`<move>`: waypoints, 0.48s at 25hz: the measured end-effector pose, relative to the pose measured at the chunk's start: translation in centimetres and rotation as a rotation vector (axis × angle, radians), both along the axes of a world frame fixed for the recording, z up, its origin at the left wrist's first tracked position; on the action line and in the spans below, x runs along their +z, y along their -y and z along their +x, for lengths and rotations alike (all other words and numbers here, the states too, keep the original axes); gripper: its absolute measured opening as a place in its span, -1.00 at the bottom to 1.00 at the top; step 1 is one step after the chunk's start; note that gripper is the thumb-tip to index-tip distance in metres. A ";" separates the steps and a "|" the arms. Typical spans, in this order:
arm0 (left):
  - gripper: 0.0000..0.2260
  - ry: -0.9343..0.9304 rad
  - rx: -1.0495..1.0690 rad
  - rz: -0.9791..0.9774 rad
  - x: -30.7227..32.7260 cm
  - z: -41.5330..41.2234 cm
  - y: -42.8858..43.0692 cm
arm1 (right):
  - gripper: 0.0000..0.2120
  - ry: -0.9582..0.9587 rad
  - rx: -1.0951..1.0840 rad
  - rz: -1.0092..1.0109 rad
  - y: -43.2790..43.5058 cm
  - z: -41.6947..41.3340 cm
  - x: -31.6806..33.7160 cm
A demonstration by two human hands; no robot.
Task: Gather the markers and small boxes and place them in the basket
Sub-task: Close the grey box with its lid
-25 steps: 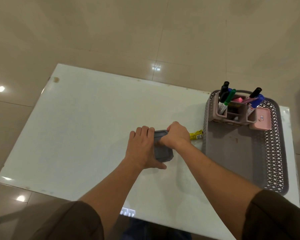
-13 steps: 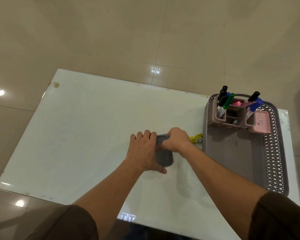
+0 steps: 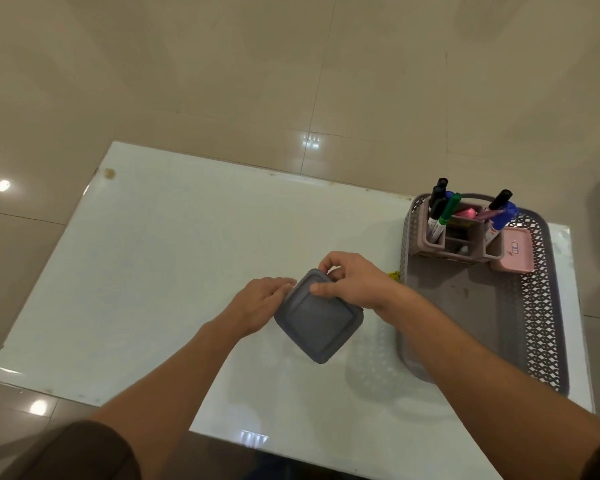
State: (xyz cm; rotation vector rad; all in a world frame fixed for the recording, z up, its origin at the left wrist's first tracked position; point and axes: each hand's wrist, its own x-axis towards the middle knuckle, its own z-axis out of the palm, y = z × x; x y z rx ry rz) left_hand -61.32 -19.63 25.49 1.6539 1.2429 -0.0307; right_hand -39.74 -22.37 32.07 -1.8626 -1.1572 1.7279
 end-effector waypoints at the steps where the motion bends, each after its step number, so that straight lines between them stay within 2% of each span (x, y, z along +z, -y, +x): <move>1: -0.73 -0.031 -0.005 -0.023 -0.3 -0.1 0.1 | -0.83 -0.008 -0.001 0.011 0.6 0.0 0.5; 3: -0.82 -0.072 0.000 -0.049 -0.4 0.2 0.4 | -0.84 -0.014 -0.030 0.042 1.5 0.5 1.3; 5: -0.91 -0.115 -0.023 0.012 0.0 0.7 0.6 | -0.86 -0.044 -0.197 0.094 1.3 1.8 2.4; 8: -0.85 -0.244 -0.133 0.317 0.4 0.6 -0.2 | -0.85 -0.002 -0.578 0.154 -1.1 4.8 1.8; 10: -0.83 -0.304 -0.205 0.489 0.7 0.0 -1.1 | -0.83 0.043 -0.690 0.151 -3.2 6.2 -0.4; 12: -0.82 -0.338 -0.295 0.568 0.9 -0.7 -2.1 | -0.87 0.043 -0.730 0.118 -5.1 6.2 -3.1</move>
